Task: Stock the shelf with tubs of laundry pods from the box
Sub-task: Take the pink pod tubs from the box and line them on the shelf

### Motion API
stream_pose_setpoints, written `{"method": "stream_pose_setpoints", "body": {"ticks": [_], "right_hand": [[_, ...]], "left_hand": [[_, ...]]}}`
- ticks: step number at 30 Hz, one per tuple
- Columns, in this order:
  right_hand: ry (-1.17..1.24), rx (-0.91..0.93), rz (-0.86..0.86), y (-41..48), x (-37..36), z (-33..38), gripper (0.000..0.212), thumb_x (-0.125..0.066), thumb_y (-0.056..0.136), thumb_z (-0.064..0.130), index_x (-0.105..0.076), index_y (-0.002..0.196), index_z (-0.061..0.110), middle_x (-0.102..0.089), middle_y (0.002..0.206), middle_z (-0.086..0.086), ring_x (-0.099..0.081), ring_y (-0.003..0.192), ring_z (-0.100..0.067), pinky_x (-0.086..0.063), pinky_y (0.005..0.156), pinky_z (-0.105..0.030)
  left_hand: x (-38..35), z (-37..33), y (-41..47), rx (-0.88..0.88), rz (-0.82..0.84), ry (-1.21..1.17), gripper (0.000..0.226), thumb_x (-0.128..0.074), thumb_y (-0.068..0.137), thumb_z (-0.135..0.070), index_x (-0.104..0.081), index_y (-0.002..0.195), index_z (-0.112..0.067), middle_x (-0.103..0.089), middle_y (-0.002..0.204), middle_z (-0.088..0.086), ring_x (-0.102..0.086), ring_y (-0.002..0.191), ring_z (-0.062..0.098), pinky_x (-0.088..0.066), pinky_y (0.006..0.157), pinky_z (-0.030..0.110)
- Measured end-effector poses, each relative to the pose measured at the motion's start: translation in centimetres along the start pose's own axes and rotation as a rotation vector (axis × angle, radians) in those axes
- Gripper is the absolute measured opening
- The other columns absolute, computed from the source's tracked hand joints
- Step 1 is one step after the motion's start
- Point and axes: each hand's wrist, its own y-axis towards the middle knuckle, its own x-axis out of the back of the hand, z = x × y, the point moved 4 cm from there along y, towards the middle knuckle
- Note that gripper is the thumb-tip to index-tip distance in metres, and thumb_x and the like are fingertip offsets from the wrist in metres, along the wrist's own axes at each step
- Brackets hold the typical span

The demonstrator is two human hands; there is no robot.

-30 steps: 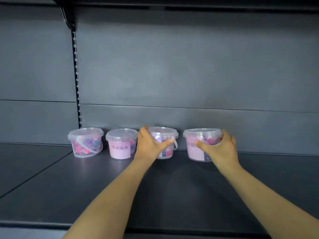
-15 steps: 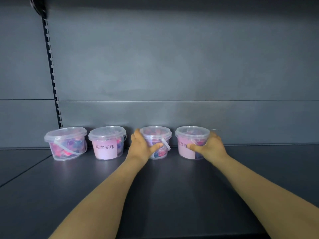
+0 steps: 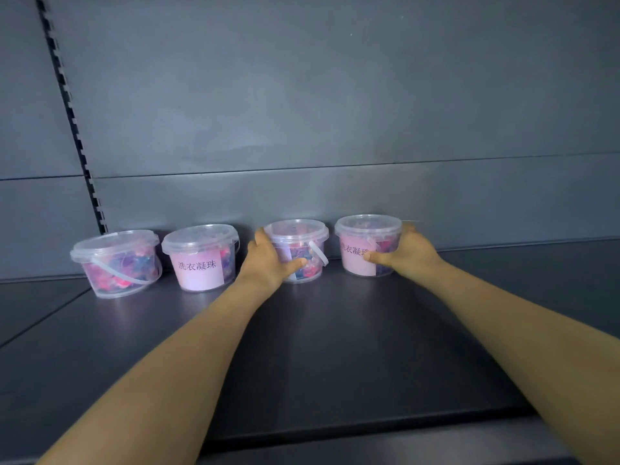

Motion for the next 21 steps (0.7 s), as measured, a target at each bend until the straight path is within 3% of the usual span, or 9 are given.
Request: {"method": "stream_pose_setpoints", "body": {"ticks": [3, 8, 11, 13, 21], "right_hand": [[-0.199, 0.062, 0.064, -0.7, 1.1, 0.5, 0.074, -0.078, 0.072, 0.034, -0.046, 0.134, 0.011, -0.054, 0.131, -0.009, -0.053, 0.118, -0.025, -0.041, 0.097, -0.029], [-0.513, 0.110, 0.200, -2.7, 3.8, 1.9, 0.063, -0.072, 0.075, 0.041, -0.051, 0.125, 0.008, -0.057, 0.122, -0.014, -0.057, 0.108, -0.030, -0.048, 0.092, -0.037], [-0.643, 0.162, 0.274, -4.7, 5.5, 3.6, 0.064, -0.066, 0.081, 0.043, -0.047, 0.130, 0.006, -0.051, 0.123, -0.016, -0.053, 0.111, -0.032, -0.045, 0.095, -0.037], [-0.682, 0.205, 0.296, -6.2, 6.8, 4.7, 0.062, -0.065, 0.083, 0.043, -0.046, 0.130, 0.006, -0.049, 0.123, -0.016, -0.051, 0.112, -0.031, -0.044, 0.095, -0.036], [-0.777, 0.352, 0.295, -15.0, 11.5, 8.6, 0.051, -0.060, 0.085, 0.037, -0.047, 0.125, 0.007, -0.050, 0.121, -0.014, -0.051, 0.109, -0.031, -0.047, 0.089, -0.037]], "left_hand": [[1.2, 0.2, -0.6, -0.038, 0.057, 0.170, 0.074, -0.072, 0.078, -0.028, -0.030, 0.135, -0.004, -0.045, 0.131, 0.018, -0.047, 0.120, 0.032, -0.038, 0.098, 0.036], [5.0, -0.7, -2.1, -0.138, 0.087, 0.445, 0.047, -0.064, 0.084, -0.031, -0.050, 0.113, 0.003, -0.055, 0.114, 0.022, -0.052, 0.106, 0.036, -0.038, 0.080, 0.033], [7.5, -2.1, -4.2, -0.256, 0.146, 0.689, 0.039, -0.056, 0.089, -0.030, -0.052, 0.118, -0.004, -0.052, 0.122, 0.016, -0.049, 0.114, 0.031, -0.038, 0.095, 0.034], [9.2, -3.1, -6.0, -0.299, 0.160, 0.815, 0.033, -0.052, 0.091, -0.029, -0.054, 0.117, -0.009, -0.052, 0.124, 0.011, -0.049, 0.116, 0.028, -0.040, 0.096, 0.033], [14.6, -8.0, -15.4, -0.262, 0.112, 0.929, 0.033, -0.044, 0.095, -0.025, -0.052, 0.122, -0.008, -0.050, 0.124, 0.013, -0.046, 0.119, 0.030, -0.042, 0.095, 0.038]]}}
